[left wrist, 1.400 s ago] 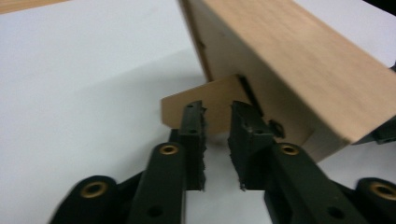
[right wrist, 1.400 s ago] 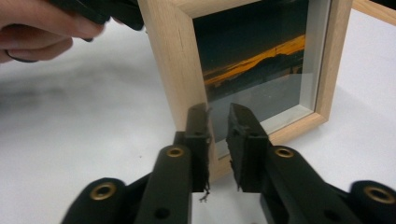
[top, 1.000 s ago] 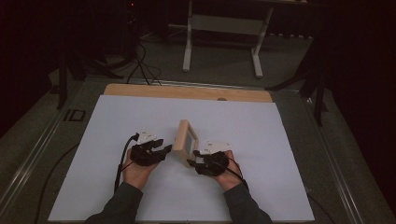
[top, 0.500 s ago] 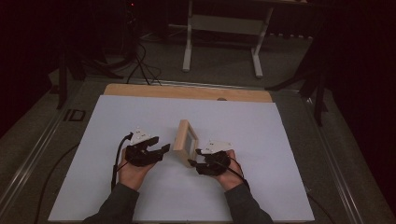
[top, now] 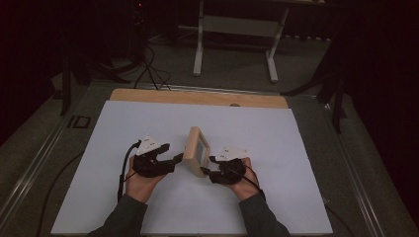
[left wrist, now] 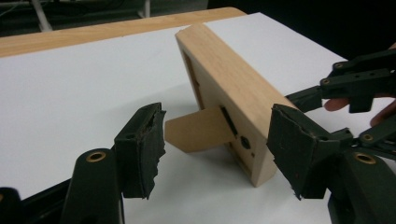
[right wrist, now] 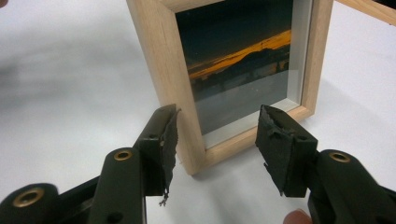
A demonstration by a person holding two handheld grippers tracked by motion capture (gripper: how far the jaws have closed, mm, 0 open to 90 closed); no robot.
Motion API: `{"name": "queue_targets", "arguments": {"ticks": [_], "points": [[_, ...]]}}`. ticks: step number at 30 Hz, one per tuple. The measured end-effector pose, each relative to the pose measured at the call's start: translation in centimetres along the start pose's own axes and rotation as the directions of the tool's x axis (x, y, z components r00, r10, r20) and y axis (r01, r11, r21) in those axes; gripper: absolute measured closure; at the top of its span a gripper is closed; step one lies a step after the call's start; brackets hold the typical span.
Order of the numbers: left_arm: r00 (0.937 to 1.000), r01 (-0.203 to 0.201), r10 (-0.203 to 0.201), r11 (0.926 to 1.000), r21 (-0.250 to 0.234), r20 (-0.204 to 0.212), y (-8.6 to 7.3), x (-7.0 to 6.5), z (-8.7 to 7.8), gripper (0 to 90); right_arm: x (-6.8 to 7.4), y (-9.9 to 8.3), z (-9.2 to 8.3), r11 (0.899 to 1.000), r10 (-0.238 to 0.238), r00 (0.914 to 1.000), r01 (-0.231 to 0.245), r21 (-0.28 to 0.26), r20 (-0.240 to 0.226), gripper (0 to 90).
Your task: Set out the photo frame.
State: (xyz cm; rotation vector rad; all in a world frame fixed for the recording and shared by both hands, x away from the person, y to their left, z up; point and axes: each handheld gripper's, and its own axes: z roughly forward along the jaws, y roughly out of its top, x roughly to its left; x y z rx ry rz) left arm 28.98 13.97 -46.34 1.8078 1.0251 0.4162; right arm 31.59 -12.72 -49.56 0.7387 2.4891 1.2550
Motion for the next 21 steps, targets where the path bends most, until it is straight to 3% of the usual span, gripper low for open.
{"name": "queue_targets", "arguments": {"ticks": [10,21], "points": [[0.9994,-0.021,0.021,0.9997,0.014,0.029,0.4,-1.3,0.6,32.5,-0.6,0.1,-0.7,0.999,0.029,0.9995,-0.029,-0.021,0.01,46.2],[0.9998,-0.013,0.013,0.999,0.043,0.015,0.4,-2.3,2.3,29.0,-1.4,0.0,-1.2,0.997,0.064,0.9976,-0.063,-0.033,0.027,44.7]]}}
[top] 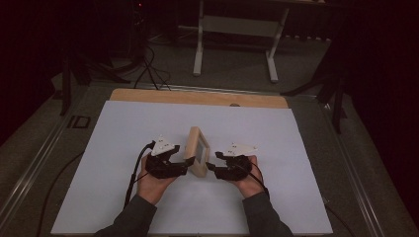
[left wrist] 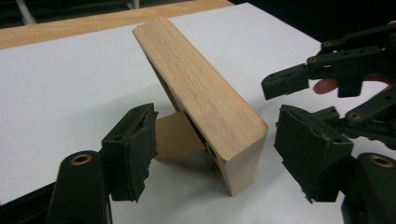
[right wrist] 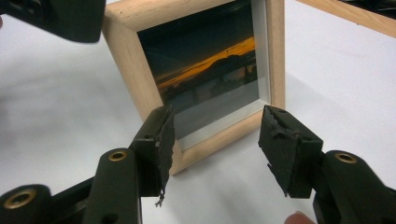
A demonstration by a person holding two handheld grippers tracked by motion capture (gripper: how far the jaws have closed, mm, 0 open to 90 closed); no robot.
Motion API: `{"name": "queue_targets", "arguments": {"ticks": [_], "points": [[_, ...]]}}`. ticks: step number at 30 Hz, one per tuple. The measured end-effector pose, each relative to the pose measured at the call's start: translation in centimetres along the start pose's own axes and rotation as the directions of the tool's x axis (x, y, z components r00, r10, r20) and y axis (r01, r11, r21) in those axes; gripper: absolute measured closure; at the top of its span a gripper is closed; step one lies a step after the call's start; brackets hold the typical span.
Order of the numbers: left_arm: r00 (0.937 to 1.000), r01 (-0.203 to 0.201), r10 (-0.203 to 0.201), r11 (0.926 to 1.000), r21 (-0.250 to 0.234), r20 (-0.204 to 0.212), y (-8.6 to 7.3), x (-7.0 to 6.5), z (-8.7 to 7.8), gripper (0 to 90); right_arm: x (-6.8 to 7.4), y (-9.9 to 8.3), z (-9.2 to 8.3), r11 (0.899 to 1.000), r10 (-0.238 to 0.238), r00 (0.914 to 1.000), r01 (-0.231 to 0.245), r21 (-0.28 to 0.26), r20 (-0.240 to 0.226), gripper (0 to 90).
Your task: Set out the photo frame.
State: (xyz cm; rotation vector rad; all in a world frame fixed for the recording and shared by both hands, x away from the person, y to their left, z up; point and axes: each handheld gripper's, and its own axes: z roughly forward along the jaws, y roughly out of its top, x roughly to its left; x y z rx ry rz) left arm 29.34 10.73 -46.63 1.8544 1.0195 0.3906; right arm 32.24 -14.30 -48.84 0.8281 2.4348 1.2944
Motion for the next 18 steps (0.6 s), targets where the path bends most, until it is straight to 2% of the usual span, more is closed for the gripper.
{"name": "queue_targets", "arguments": {"ticks": [18], "points": [[0.9991,0.04,-0.039,0.9978,0.054,-0.015,0.5,-0.6,2.5,32.8,-1.0,0.1,-0.9,0.999,0.032,0.9993,-0.031,-0.028,0.02,44.0]]}}
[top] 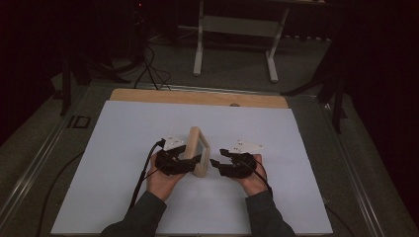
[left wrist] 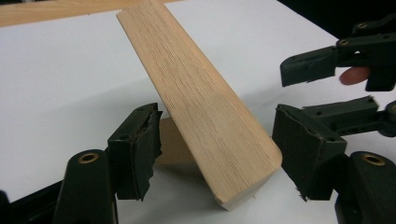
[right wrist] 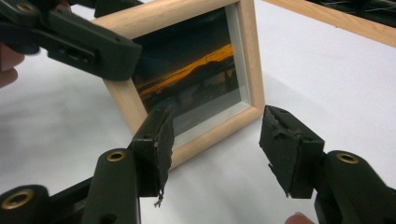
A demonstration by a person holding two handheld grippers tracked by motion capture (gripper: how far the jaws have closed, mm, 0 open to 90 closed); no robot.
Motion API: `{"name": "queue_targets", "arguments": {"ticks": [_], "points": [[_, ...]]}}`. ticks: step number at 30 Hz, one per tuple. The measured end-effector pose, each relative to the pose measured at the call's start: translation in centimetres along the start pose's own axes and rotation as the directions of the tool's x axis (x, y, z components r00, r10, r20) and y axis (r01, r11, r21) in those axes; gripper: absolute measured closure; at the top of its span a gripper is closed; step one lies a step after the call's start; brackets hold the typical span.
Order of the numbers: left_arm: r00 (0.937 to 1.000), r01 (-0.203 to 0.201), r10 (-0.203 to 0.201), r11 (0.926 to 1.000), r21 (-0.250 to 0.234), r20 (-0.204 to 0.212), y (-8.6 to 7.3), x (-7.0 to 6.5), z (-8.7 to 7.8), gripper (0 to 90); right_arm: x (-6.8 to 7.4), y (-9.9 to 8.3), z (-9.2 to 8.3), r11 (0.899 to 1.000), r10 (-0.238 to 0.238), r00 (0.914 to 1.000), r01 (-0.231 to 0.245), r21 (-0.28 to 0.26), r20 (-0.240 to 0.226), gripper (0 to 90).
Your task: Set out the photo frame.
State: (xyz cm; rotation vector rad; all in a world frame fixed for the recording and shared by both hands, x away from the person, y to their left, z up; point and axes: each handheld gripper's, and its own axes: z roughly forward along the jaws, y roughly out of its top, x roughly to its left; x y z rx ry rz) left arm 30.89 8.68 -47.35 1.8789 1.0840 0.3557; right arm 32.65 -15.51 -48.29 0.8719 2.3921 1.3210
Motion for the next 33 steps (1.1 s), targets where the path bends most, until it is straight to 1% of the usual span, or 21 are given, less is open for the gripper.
{"name": "queue_targets", "arguments": {"ticks": [5,12,21,33], "points": [[0.9999,0.01,-0.01,0.9999,0.01,-0.006,0.05,-0.07,0.34,34.1,-0.15,0.06,-0.2,1.0,0.005,1.0,-0.005,-0.006,0.003,44.0],[0.9999,0.014,-0.014,0.9997,0.019,-0.01,0.1,0.0,0.33,38.9,-0.34,0.1,-0.42,1.0,0.013,0.9999,-0.013,-0.012,0.008,44.0],[0.9999,0.015,-0.015,0.9996,0.026,0.002,0.15,-0.08,0.41,43.3,-0.48,0.13,-0.54,1.0,0.014,0.9999,-0.014,-0.017,0.01,43.9],[0.9998,0.018,-0.018,0.9991,0.04,0.011,0.2,0.01,0.34,45.4,-0.69,0.32,-0.86,0.999,0.017,0.9997,-0.017,-0.03,0.019,43.9]]}}
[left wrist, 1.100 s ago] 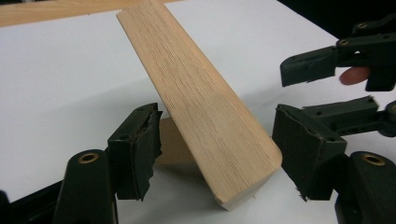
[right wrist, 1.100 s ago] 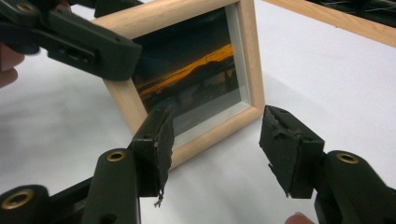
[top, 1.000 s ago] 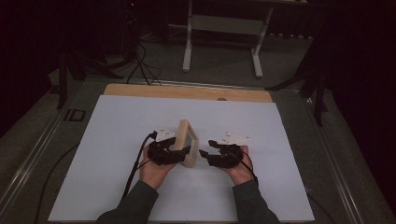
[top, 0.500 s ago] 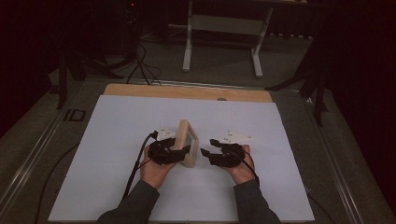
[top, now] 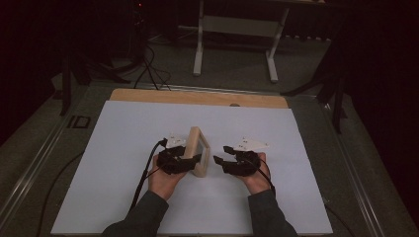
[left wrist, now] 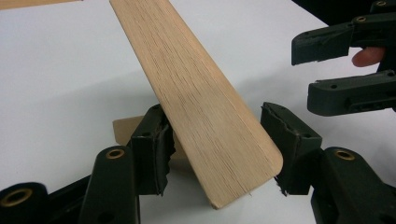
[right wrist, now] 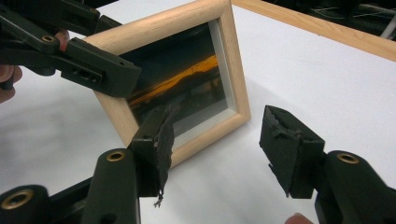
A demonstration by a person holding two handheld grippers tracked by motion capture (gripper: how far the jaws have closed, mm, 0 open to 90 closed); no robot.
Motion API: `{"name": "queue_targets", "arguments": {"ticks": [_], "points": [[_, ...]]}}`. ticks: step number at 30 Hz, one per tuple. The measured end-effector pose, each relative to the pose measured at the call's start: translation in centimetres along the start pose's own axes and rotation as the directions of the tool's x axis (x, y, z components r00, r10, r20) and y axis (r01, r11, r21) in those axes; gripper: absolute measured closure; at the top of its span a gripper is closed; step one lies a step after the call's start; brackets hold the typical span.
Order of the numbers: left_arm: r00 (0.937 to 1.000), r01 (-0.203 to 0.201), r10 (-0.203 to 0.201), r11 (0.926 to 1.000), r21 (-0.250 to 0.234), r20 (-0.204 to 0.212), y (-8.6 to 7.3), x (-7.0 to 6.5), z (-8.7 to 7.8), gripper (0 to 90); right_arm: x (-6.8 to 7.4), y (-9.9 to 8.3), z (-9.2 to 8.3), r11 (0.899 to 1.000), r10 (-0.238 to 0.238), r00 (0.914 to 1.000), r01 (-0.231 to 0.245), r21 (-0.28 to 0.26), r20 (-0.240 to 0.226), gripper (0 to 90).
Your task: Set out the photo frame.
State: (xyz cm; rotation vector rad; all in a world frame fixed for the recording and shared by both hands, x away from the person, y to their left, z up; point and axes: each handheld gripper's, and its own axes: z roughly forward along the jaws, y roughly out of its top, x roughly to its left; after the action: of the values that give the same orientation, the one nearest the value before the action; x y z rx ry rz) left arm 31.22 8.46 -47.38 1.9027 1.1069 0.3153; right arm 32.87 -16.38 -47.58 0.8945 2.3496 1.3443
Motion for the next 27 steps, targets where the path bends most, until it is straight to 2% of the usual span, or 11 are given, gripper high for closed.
{"name": "queue_targets", "arguments": {"ticks": [8,14,23,27], "points": [[1.0,0.0,0.0,1.0,0.006,0.007,0.1,0.2,-0.1,48.1,-0.3,0.3,-0.3,1.0,0.009,0.9999,-0.009,-0.014,0.01,44.0],[1.0,-0.007,0.007,0.9999,0.007,0.007,0.2,0.4,-0.3,55.2,-0.4,0.6,-0.6,1.0,0.012,0.9998,-0.011,-0.025,0.014,44.1],[0.9997,-0.021,0.021,0.9996,0.017,0.01,0.3,0.3,-0.3,55.6,-0.4,1.3,-0.8,0.999,0.008,0.9997,-0.007,-0.051,0.024,44.4],[0.9995,-0.031,0.031,0.9994,0.018,0.011,0.4,0.2,-0.2,55.9,-0.5,1.8,-1.1,0.998,0.011,0.999,-0.008,-0.07,0.043,48.1]]}}
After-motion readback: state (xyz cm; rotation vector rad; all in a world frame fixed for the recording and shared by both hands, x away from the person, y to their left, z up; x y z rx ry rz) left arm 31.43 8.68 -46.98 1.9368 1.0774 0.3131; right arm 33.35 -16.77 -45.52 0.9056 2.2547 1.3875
